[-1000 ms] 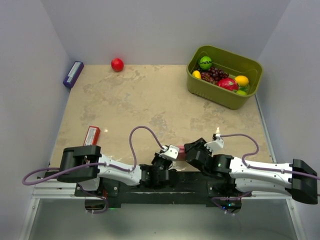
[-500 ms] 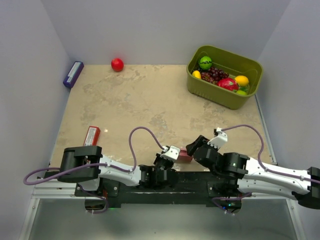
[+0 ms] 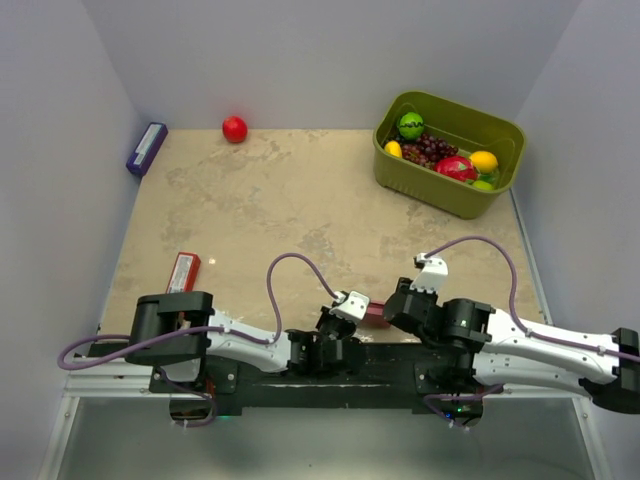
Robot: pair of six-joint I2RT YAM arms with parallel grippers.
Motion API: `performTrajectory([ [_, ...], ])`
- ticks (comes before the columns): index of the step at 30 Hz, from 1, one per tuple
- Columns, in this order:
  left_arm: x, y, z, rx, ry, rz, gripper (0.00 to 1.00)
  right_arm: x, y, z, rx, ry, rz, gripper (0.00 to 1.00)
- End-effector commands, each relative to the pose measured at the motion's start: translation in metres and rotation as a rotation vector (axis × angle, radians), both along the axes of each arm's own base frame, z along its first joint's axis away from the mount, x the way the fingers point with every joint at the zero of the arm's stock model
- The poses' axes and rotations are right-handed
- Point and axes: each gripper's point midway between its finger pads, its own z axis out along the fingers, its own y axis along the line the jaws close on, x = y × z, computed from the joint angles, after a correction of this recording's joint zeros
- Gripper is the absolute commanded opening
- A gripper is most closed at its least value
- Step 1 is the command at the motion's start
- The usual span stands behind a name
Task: Fold the paper box
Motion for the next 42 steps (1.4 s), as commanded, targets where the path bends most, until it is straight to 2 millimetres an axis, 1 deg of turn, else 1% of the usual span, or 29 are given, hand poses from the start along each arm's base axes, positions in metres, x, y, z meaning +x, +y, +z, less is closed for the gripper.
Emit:
performTrajectory([
  [1,-0.051,0.035,-0.103,0.325,0.299,-0.213,0.0,0.001,0.003,0.006,-0.025,-0.011,0.028,0.36],
  [8,-0.052,0.034,-0.104,0.326,0.301,-0.214,0.0,0.001,-0.002,0.007,-0.012,-0.019,0.014,0.29],
  [15,-0.052,0.033,-0.105,0.331,0.306,-0.216,0.0,0.0,-0.003,0.003,-0.025,-0.009,0.013,0.25],
  [22,-0.052,0.033,-0.107,0.33,0.32,-0.22,0.0,-0.004,-0.004,0.001,-0.011,0.007,0.019,0.26],
  [24,-0.052,0.033,-0.107,0.329,0.321,-0.221,0.0,-0.006,-0.002,0.0,-0.003,0.016,0.029,0.26],
  [26,-0.053,0.032,-0.107,0.328,0.324,-0.222,0.0,-0.007,-0.004,-0.003,-0.015,0.029,0.027,0.28],
  [30,-0.052,0.032,-0.107,0.324,0.325,-0.222,0.0,-0.007,-0.004,-0.001,-0.021,0.033,0.024,0.29],
  [36,-0.052,0.032,-0.106,0.325,0.324,-0.222,0.0,-0.008,-0.005,-0.003,-0.031,0.038,0.019,0.28],
  [42,-0.052,0.032,-0.107,0.335,0.324,-0.224,0.0,-0.002,-0.002,0.0,-0.036,0.008,0.012,0.23],
])
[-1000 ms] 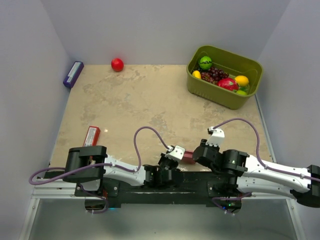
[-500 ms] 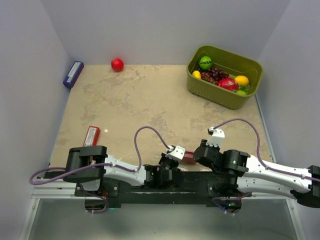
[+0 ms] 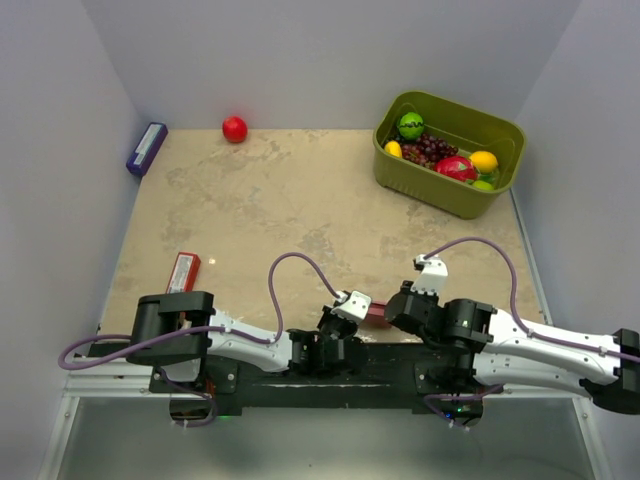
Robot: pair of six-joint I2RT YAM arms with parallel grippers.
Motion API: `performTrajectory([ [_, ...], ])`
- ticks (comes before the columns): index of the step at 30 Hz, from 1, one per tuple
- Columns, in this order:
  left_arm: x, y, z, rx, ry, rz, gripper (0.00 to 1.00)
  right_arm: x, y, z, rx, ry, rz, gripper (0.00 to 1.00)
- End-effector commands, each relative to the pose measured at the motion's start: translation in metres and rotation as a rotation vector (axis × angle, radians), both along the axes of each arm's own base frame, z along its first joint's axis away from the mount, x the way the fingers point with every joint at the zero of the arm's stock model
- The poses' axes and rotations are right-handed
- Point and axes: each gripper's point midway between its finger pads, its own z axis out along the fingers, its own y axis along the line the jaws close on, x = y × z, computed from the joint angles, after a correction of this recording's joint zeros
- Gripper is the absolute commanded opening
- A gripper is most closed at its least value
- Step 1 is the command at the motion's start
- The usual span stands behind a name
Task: Fold the paper box
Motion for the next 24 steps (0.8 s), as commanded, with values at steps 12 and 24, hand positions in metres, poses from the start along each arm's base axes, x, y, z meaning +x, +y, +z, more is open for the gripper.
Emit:
performTrajectory([
  [12,-0.0515,0.0337,-0.1065,0.328,0.313,-0.217,0.0,0.0144,-0.002,0.0063,-0.037,-0.08,-0.038,0.13],
  [24,-0.0514,0.0331,-0.1063,0.324,0.316,-0.215,0.0,0.0146,-0.0053,0.0015,-0.06,-0.065,-0.08,0.16],
])
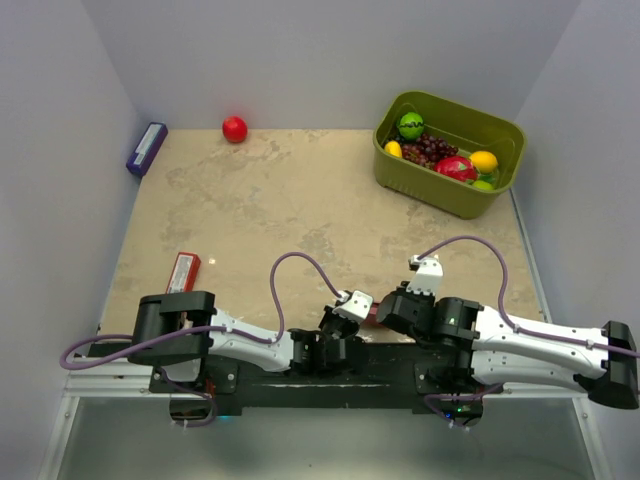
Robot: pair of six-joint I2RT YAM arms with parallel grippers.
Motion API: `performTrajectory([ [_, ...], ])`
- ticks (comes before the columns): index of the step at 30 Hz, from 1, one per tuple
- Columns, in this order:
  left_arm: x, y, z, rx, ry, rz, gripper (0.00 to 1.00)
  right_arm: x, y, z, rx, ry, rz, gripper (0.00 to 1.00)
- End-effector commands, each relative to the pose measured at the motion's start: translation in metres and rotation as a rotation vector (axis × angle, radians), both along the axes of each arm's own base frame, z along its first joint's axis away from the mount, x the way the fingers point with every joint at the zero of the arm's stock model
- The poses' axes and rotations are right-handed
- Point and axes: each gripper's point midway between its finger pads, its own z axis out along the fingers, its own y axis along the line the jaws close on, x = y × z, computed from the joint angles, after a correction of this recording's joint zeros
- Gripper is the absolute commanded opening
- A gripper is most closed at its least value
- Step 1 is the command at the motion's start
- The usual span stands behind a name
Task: Fold the paper box
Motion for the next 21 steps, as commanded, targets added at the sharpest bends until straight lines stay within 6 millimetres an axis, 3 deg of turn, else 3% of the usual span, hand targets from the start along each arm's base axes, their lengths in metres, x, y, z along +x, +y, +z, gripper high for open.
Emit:
performTrajectory([
  [1,-0.0512,0.0366,-0.1063,0.325,0.31,-0.211,0.0,0.0096,-0.0018,0.0115,0.016,-0.064,-0.047,0.16],
  [13,-0.0524,0.0424,-0.1098,0.353,0.322,-0.208,0.0,0.0137,-0.0033,0.0173,0.034,-0.096,-0.068,0.15],
  [18,-0.0529,0.0418,-0.1102,0.352,0.325,-0.209,0.0,0.0141,-0.0012,0.0162,0.025,-0.094,-0.057,0.0],
  [21,-0.0537,0.0398,-0.1102,0.348,0.33,-0.21,0.0,0.0118,0.0011,0.0115,0.018,-0.075,-0.045,0.0],
])
